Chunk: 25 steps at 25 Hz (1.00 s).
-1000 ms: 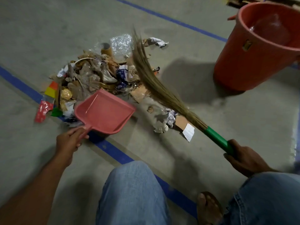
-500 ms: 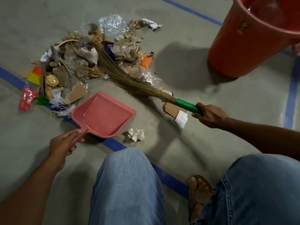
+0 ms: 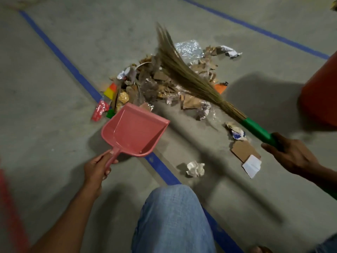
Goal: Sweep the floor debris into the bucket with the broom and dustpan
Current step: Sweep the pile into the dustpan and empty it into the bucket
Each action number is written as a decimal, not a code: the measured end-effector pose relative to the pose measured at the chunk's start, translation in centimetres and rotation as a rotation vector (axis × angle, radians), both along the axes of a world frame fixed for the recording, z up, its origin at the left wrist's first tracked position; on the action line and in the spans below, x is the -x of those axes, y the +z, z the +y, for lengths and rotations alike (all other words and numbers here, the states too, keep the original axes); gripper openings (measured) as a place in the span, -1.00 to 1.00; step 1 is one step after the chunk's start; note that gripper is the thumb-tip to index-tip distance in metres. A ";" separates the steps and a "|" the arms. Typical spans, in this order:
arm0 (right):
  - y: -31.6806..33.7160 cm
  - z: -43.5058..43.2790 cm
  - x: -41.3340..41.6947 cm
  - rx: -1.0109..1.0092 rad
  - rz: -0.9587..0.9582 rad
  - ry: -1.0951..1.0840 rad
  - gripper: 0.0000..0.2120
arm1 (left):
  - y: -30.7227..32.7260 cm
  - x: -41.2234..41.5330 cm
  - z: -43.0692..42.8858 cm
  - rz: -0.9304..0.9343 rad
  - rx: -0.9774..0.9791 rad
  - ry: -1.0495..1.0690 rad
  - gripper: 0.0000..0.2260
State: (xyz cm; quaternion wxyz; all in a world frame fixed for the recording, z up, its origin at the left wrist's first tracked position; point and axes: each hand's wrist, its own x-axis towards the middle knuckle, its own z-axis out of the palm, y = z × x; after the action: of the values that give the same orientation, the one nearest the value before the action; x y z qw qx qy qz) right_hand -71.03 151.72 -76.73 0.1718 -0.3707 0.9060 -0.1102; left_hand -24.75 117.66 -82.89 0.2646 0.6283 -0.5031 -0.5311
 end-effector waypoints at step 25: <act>2.1 -34.9 -5.3 -0.265 0.118 0.427 -0.53 | -3.0 -7.1 0.7 -0.134 -0.074 0.168 -0.74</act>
State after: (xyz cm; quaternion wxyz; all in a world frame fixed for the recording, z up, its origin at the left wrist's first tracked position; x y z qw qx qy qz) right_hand -65.73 116.80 -74.60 0.1851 -0.5335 0.8223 0.0702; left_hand -17.63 118.36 -85.86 0.2507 0.7117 -0.4453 -0.4820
